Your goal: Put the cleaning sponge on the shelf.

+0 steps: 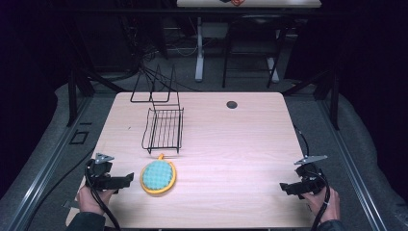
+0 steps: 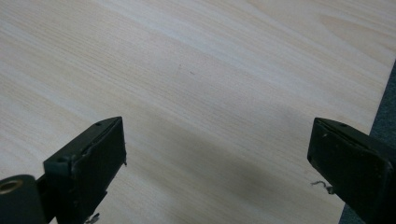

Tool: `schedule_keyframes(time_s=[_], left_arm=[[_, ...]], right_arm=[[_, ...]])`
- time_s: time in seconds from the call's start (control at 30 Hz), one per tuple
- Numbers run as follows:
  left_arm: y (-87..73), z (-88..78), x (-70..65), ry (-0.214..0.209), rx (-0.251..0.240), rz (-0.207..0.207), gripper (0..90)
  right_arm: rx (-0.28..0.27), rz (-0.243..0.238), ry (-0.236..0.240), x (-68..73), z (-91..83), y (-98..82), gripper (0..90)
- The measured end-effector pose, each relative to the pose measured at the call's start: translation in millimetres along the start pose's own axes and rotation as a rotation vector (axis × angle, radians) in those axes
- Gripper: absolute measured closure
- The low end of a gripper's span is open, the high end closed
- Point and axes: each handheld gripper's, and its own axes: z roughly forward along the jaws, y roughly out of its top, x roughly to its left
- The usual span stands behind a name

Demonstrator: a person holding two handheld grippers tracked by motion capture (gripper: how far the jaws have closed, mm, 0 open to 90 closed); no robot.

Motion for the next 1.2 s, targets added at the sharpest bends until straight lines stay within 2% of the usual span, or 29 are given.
schedule_keyframes(time_s=[0.27, 0.4, 0.63, 0.77, 0.87, 1.03, 1.2], left_arm=[[2.3, -0.8, -1.3, -0.013, -0.013, -0.007, 0.0], [6.1, -1.1, -4.9, -0.023, -0.003, 0.005, 0.0], [12.9, -3.9, -18.6, -0.051, -0.02, 0.038, 0.0], [15.9, 0.5, -24.6, -0.069, -0.015, 0.048, 0.0], [19.7, 3.5, -26.5, -0.087, -0.027, 0.038, 0.0], [25.8, 15.6, -35.9, -0.126, -0.002, 0.055, 0.0], [27.3, 21.9, -39.7, -0.132, 0.022, 0.08, 3.1]], right_arm=[[-0.007, 0.009, 0.004, -1.6, -0.4, -0.8, 4.4], [-0.01, 0.008, 0.008, -1.0, -1.2, -0.2, 4.7], [-0.014, 0.001, 0.011, 1.3, -2.2, 1.5, 4.9], [-0.009, -0.007, 0.011, 2.7, -1.2, 1.9, 5.0], [-0.009, -0.01, 0.013, 3.3, -0.6, 2.4, 5.1], [-0.005, -0.014, 0.012, 2.9, 0.0, 2.4, 5.1], [-0.008, -0.013, 0.014, 3.4, -0.8, 2.7, 5.1]])
